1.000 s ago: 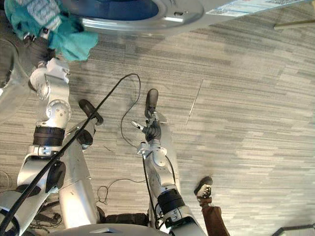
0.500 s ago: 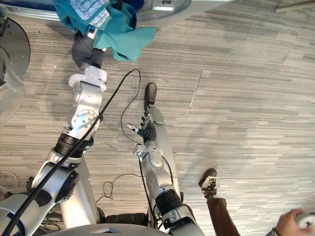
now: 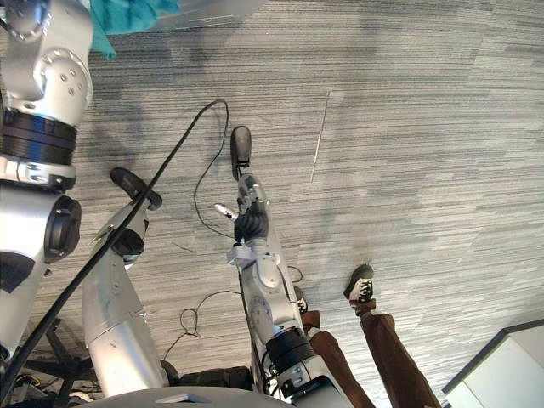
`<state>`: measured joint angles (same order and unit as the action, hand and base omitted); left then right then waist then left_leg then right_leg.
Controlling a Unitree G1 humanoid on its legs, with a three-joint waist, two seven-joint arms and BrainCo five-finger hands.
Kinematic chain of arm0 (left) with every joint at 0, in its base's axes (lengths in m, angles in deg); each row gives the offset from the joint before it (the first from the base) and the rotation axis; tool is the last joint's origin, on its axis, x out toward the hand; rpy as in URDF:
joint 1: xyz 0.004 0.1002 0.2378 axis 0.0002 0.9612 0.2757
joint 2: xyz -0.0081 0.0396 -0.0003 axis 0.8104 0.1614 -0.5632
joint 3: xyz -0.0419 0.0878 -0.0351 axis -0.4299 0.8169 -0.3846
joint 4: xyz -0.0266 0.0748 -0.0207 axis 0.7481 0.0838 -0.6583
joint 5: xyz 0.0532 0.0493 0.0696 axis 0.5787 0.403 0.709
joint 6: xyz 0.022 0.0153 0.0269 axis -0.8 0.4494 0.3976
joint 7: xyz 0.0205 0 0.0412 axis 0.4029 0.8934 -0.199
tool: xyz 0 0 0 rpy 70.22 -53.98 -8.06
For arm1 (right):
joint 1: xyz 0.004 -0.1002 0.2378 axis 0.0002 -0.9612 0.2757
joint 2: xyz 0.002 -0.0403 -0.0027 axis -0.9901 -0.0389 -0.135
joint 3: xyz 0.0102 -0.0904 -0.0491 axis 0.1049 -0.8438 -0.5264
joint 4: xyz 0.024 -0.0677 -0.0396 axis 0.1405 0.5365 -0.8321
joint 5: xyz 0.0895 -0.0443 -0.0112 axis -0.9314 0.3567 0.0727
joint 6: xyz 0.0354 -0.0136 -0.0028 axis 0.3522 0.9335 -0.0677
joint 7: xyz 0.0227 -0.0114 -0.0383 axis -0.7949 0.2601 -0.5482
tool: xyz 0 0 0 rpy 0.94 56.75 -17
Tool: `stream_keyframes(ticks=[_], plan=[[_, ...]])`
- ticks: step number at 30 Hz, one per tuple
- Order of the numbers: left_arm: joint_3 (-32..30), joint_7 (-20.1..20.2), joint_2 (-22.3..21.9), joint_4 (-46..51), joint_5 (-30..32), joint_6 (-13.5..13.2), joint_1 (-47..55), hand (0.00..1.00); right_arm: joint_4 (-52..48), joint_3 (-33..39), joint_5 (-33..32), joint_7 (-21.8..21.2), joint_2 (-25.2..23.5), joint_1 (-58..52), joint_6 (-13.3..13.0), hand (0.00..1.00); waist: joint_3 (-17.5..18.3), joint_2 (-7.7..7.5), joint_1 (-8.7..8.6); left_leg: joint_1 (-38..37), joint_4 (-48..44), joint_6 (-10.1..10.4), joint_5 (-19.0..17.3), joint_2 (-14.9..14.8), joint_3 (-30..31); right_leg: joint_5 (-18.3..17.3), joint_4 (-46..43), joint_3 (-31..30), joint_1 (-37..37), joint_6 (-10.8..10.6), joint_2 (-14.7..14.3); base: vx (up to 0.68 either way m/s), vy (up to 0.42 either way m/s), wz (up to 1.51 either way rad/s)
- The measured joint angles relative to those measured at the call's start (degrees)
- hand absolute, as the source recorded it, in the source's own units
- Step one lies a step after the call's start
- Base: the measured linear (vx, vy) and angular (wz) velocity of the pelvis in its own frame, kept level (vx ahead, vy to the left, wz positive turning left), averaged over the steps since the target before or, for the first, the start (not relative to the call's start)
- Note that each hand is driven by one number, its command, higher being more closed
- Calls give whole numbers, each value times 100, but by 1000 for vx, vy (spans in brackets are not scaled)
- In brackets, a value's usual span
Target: Pick up the laundry basket with both hands and put the clothes into the washing machine.
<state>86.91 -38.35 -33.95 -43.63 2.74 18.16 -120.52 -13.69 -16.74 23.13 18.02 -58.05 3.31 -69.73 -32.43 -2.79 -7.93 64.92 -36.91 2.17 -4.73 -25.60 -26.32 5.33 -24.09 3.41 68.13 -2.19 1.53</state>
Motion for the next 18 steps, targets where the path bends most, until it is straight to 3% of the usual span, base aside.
stream_keyframes(ticks=[4,8,9,12,13,15,18], plan=[[2,-220,240,-36,319,28,-512,100,14,328,-59,32,594,-310,-51,0,4,-17,-2,2,-4,-8,-15,-22,-42,58,93,-37,-8,-14,-30,12,-32,-6],[205,-486,396,-24,904,189,-928,100,269,394,-242,23,834,-513,-76,0,4,-17,-12,19,-31,-3,-21,-85,-48,95,144,-50,-11,-22,-62,4,-37,-9],[399,-619,471,-7,1478,273,-1041,0,419,394,-285,14,860,-514,-129,0,4,-17,-16,27,-35,-2,-21,-103,-47,100,155,-49,-8,-14,-77,-3,-48,-7],[909,-768,663,26,3578,789,-1274,0,660,381,-502,-220,937,-597,-292,0,3,-17,-20,59,-27,4,-17,-118,-46,111,182,-47,22,1,-92,-5,-37,-3],[1000,-738,738,-38,4598,1030,-1360,0,668,376,-636,-362,937,-648,-387,0,4,-17,-21,104,-31,4,-17,-119,-44,113,182,-46,59,3,-92,-6,-30,-1],[1026,-519,823,-255,5711,1324,-1433,0,676,364,-737,-517,932,-662,-449,0,3,-16,-19,153,-37,3,-17,-120,-44,118,182,-45,105,7,-91,0,0,0],[922,-186,837,-739,6383,1546,-1375,0,708,352,-913,-652,933,-662,-461,0,3,-16,-8,174,-39,3,-17,-121,-36,118,177,-24,117,8,-88,0,0,0]])
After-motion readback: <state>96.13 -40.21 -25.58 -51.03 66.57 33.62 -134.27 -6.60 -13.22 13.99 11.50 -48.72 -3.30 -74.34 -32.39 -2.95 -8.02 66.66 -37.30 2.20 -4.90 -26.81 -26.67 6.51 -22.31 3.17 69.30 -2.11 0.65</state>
